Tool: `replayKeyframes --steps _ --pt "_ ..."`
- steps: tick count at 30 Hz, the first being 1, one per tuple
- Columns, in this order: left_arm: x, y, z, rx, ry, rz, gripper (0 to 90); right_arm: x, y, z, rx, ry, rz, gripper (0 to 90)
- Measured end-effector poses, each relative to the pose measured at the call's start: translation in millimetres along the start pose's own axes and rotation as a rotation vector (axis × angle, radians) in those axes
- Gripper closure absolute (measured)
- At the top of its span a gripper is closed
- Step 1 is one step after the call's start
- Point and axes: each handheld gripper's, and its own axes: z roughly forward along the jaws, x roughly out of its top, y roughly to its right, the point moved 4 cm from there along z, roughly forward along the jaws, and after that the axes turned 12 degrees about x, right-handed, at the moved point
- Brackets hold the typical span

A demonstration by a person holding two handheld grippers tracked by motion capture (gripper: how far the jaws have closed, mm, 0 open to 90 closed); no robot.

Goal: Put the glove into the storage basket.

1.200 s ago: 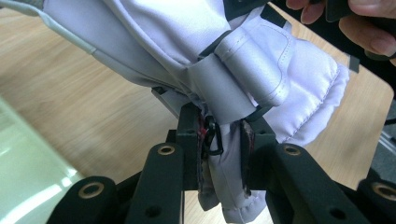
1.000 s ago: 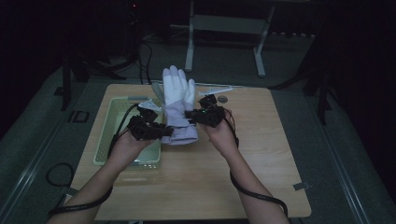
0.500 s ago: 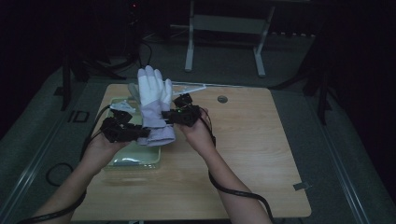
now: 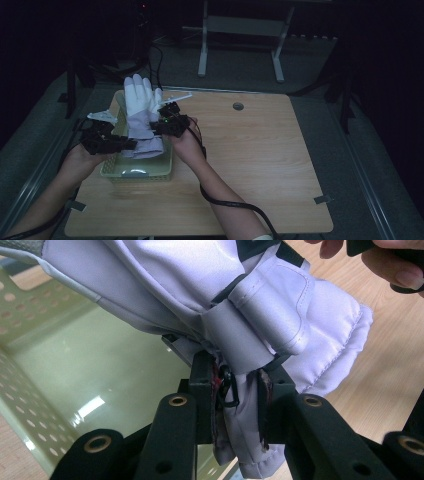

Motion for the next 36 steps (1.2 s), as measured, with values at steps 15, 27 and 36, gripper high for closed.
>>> replayKeyframes --steps 15,27,36 --pt "-53.5 -12.2 69.5 -0.111 -0.115 -0.129 73.5 -52.4 28.9 54.5 -0.056 -0.173 0.079 79.7" --pt "-58.7 -14.6 84.7 -0.073 -0.250 -0.174 69.3 -54.1 29.4 65.3 -0.114 -0.273 0.065 61.2" --pt "-55.8 -12.5 85.8 0.029 -0.264 -0.183 47.8 -50.1 25.4 62.2 -0.073 -0.243 0.022 40.1"
